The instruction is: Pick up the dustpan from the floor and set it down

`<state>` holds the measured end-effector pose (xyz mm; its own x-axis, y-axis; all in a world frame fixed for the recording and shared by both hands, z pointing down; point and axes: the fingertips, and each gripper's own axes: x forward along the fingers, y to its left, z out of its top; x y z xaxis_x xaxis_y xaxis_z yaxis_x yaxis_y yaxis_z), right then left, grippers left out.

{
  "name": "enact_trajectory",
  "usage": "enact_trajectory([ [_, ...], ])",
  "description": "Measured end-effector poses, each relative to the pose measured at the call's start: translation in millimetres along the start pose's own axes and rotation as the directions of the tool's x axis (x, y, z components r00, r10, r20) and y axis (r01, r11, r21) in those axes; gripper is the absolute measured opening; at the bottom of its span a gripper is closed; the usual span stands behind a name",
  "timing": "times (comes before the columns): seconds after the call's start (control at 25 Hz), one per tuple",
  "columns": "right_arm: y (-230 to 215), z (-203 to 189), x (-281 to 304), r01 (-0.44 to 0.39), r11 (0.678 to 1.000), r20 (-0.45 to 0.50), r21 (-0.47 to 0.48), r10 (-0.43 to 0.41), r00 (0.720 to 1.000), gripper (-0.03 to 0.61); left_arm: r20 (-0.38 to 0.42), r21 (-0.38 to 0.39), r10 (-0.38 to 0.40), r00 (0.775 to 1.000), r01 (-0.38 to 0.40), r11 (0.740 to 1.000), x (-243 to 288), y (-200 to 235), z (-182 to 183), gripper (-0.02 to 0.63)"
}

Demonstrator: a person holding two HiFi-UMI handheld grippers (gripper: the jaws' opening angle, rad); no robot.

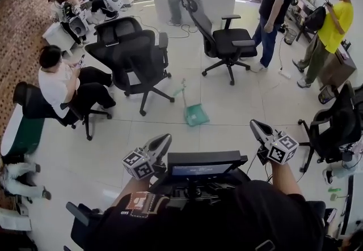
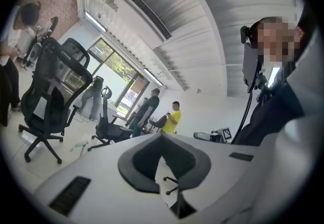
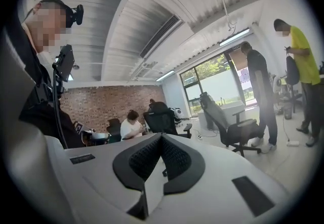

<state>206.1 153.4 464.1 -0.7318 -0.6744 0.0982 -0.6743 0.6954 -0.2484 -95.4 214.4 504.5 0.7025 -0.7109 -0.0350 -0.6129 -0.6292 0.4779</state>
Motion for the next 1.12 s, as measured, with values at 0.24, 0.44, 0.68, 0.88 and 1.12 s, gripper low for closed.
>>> enact_trajectory([
  [0.24,2.2,58.8,127.0,0.135,0.990,0.043,-0.048,-0.133,0.990,0.009,-0.046,0.022,-0.094,0.995,0.095,0.995,10.9,143.0,92.5,0.021],
  [0.44,-16.1,88.4,215.0,0.188,0.979,0.047,-0.073,-0.185,0.982,0.009,-0.075,0.028,-0.133,0.988,0.136,0.990,41.9,239.0,140.6,0.021],
  [0.68,-68.1,85.0,284.0,0.174,0.982,0.002,-0.068,-0.175,0.985,0.009,-0.095,-0.002,-0.131,0.987,0.132,0.991,103.2,304.9,147.6,0.021],
  [0.88,-168.7,66.3,326.2,0.100,0.990,-0.032,-0.098,-0.104,0.994,0.009,-0.121,0.020,-0.055,0.991,0.057,0.998,195.9,350.9,130.2,0.021],
  [1.12,-323.9,69.4,356.5,-0.060,0.994,-0.092,-0.096,0.051,0.994,0.009,-0.140,0.035,0.145,0.979,-0.142,0.989,337.6,374.2,119.0,0.021],
])
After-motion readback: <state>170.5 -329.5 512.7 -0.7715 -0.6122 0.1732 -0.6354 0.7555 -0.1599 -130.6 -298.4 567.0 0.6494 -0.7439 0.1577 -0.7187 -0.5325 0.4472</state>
